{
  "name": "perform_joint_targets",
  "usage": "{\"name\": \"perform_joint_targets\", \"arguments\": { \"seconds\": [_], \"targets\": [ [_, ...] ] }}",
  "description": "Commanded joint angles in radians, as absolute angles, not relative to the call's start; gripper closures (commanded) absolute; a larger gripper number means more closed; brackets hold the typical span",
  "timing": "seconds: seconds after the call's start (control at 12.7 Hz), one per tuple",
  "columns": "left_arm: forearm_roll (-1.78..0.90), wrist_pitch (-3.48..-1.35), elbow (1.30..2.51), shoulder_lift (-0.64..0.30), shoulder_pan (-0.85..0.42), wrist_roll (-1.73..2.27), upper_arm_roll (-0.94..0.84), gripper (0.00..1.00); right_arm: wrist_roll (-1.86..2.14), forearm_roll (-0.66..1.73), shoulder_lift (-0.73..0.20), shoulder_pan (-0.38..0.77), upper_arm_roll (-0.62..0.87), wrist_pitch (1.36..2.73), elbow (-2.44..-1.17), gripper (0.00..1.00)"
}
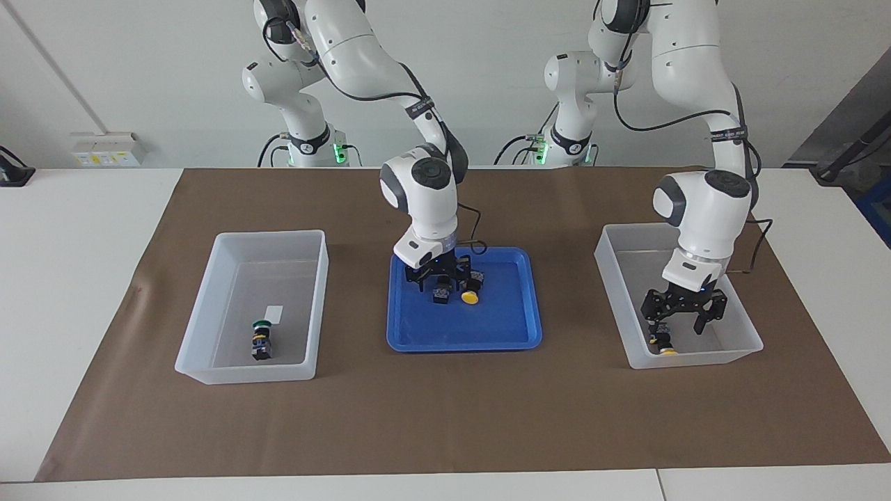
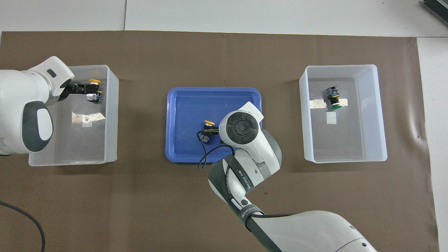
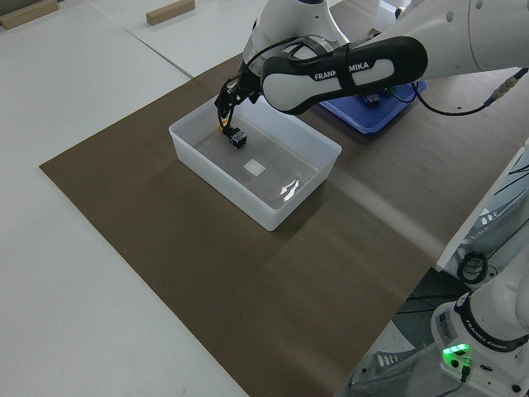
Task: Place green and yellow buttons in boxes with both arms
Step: 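Release the yellow button with the left gripper while the right gripper grasps green, then carry the second green button to its box while the left gripper grasps yellow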
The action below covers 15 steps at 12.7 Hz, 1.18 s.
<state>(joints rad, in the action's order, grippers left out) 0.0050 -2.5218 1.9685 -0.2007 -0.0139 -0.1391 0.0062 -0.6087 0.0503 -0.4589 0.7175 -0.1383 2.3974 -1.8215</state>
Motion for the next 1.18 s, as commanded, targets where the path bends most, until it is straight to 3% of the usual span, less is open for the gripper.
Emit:
{"name": "perform_joint_targets", "arguments": {
  "seconds": [0.0, 0.24, 0.71, 0.94, 1.1],
  "targets": [
    [0.011, -2.375, 1.968, -0.114, -0.056, -0.141, -0.002, 0.00, -0.638, 0.031, -0.427, 0.700, -0.140, 2.370, -1.819, 1.00],
    [0.011, -2.286, 1.954, -0.080, -0.125, -0.124, -0.003, 0.00, -0.557, 0.031, -0.336, 0.614, -0.147, 2.254, -1.773, 1.00],
    [0.011, -2.388, 2.049, -0.064, -0.427, 0.018, -0.005, 0.00, -0.167, 0.031, -0.187, 0.327, -0.147, 2.120, -1.763, 1.00],
    [0.011, -2.424, 2.071, -0.083, -0.512, 0.110, -0.005, 0.00, 0.003, 0.034, -0.146, 0.238, -0.147, 2.126, -1.853, 1.00],
    [0.011, -2.480, 2.068, -0.147, -0.561, 0.196, -0.003, 0.00, 0.046, 0.034, -0.123, 0.204, -0.147, 2.157, -1.954, 1.00]
  ]
}}
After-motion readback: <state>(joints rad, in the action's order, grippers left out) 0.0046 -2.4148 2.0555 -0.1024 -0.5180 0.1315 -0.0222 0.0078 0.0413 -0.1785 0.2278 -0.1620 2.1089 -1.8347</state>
